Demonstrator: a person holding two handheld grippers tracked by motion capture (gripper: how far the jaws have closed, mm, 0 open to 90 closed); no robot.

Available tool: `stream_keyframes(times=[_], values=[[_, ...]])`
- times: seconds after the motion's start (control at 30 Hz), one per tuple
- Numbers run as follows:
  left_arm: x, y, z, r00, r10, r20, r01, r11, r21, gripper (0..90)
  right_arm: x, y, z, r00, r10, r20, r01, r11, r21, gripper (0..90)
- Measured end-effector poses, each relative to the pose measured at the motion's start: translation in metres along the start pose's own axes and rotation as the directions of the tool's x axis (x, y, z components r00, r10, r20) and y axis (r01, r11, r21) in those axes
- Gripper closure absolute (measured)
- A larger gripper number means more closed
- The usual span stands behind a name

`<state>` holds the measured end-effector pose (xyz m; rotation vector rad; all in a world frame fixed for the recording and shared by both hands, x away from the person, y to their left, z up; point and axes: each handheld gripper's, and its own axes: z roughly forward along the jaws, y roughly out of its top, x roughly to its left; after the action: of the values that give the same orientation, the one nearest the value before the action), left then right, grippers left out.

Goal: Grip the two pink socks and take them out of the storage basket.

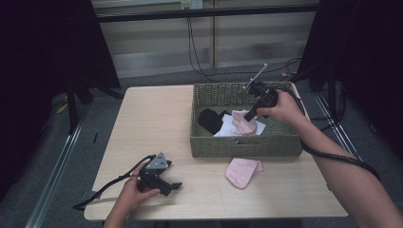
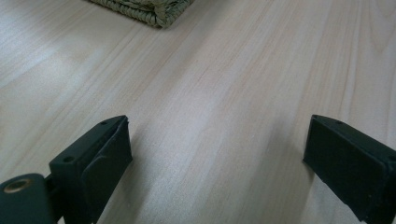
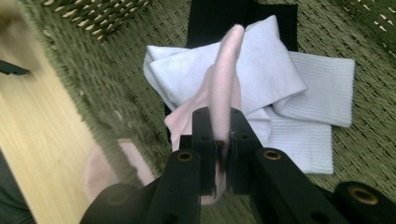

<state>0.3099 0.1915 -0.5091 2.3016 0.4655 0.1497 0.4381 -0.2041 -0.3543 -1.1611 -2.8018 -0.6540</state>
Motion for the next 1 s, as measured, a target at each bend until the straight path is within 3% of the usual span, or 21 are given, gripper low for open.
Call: stream_keyframes(times=[0.2, 1.0], values=[[0.000, 0.000, 0.000, 1.0000, 0.000, 0.000, 0.000, 1.0000, 0.000, 6.9, 0.007, -0.003, -0.019, 0.9996, -0.023, -0.014, 0.023, 1.000, -0.003, 84.2], [0.000, 0.000, 0.000, 1.0000, 0.000, 0.000, 0.000, 1.0000, 0.000, 6.9, 0.026, -0.006, -0.065, 0.9946, -0.104, -0.010, 0.104, 0.994, 0.018, 84.1]])
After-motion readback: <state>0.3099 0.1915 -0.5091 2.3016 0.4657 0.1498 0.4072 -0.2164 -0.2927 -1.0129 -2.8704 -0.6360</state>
